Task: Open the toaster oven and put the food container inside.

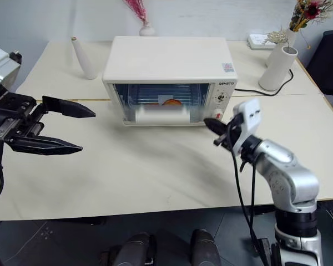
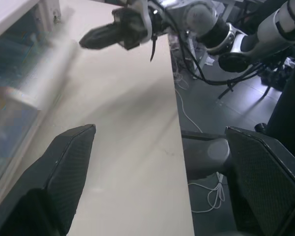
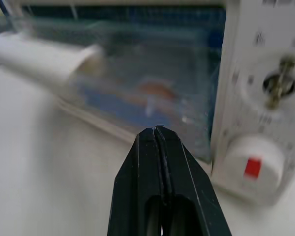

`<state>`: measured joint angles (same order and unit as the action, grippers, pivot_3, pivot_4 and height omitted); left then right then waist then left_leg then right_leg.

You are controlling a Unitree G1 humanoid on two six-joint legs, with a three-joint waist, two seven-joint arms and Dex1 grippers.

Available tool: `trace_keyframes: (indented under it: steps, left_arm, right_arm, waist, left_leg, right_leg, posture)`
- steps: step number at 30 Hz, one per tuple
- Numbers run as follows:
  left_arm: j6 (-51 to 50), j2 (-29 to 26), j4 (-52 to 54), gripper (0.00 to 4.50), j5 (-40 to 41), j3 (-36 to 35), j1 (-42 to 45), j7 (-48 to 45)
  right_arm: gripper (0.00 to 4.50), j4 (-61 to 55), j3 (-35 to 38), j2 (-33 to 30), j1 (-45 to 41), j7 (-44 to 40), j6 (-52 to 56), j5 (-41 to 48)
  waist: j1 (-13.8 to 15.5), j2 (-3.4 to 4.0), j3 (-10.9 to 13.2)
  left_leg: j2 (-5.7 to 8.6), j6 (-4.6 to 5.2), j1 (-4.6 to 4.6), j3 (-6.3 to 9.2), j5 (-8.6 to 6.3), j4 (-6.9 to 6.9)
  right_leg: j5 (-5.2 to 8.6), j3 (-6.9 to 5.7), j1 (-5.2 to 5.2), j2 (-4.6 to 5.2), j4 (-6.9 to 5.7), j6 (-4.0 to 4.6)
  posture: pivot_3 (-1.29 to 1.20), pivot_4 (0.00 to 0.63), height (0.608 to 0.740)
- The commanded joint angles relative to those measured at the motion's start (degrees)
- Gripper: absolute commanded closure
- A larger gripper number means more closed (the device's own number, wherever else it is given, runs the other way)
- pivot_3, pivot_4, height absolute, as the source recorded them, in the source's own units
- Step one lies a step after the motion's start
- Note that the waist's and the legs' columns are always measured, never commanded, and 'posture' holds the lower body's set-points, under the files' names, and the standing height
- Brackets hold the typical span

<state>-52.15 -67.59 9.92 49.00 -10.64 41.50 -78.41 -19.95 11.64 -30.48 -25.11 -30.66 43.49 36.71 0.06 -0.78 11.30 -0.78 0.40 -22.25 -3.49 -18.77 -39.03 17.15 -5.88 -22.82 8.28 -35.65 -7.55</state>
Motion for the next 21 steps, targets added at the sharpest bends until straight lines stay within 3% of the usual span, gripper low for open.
trace_keyframes:
  steps: [1,2,6,11,16,21]
  left_arm:
    - [1.5,0.1,-0.8,0.02,-0.8,-1.2,0.4,0.8]
    - [1.8,0.2,-1.1,0.02,-1.1,-1.4,0.1,1.3]
    - [2.8,0.8,-2.0,0.00,-2.1,-2.8,-1.1,4.0]
    - [3.2,0.0,-1.9,0.00,-3.0,-8.0,-7.0,6.7]
    - [4.3,-2.1,-3.0,0.00,-4.1,-12.3,-11.2,6.2]
    - [4.9,-4.5,-4.7,0.00,-4.2,-14.8,-12.6,5.1]
  right_arm:
    - [4.50,-1.1,0.8,-2.7,1.0,-2.4,0.7,1.1]
    - [4.50,-1.5,1.5,-4.4,1.9,-4.2,1.2,1.9]
    - [3.58,-1.8,6.4,-10.9,3.7,-10.6,5.2,8.4]
    - [1.83,4.8,15.7,-27.5,5.5,-25.6,9.7,14.0]
    - [0.10,10.3,18.1,-37.8,7.6,-36.5,9.1,13.1]
    - [0.04,16.8,15.6,-39.3,1.9,-36.8,3.3,8.9]
  waist:
    - [0.1,0.00,0.0]
    - [0.1,0.00,0.0]
    - [0.1,0.03,0.0]
    - [0.0,0.17,0.1]
    - [-0.2,0.16,0.1]
    - [-0.2,0.20,0.1]
  left_leg:
    - [0.02,0.02,-0.03,0.00,-0.01,-0.03]
    - [0.03,0.03,-0.04,-0.01,-0.01,-0.04]
    - [0.05,0.06,-0.04,-0.06,-0.03,-0.07]
    - [0.03,0.09,-0.02,-0.09,-0.04,-0.07]
    - [-0.03,0.08,0.02,-0.13,-0.04,-0.04]
    - [-0.02,0.08,0.05,-0.19,-0.04,-0.06]
  right_leg:
    - [0.00,0.00,0.00,0.01,0.01,0.00]
    - [0.00,0.01,0.00,0.02,0.02,0.00]
    - [0.00,0.04,0.00,0.05,0.02,-0.01]
    - [0.00,0.04,0.00,0.05,0.02,-0.01]
    - [0.00,0.06,0.01,0.03,0.05,-0.01]
    - [0.00,0.10,0.00,0.05,0.04,-0.01]
  posture:
    - [0.00,0.150,0.740]
    - [0.00,0.150,0.740]
    - [0.00,0.150,0.740]
    - [0.00,0.150,0.740]
    - [0.00,0.150,0.740]
    - [0.00,0.150,0.740]
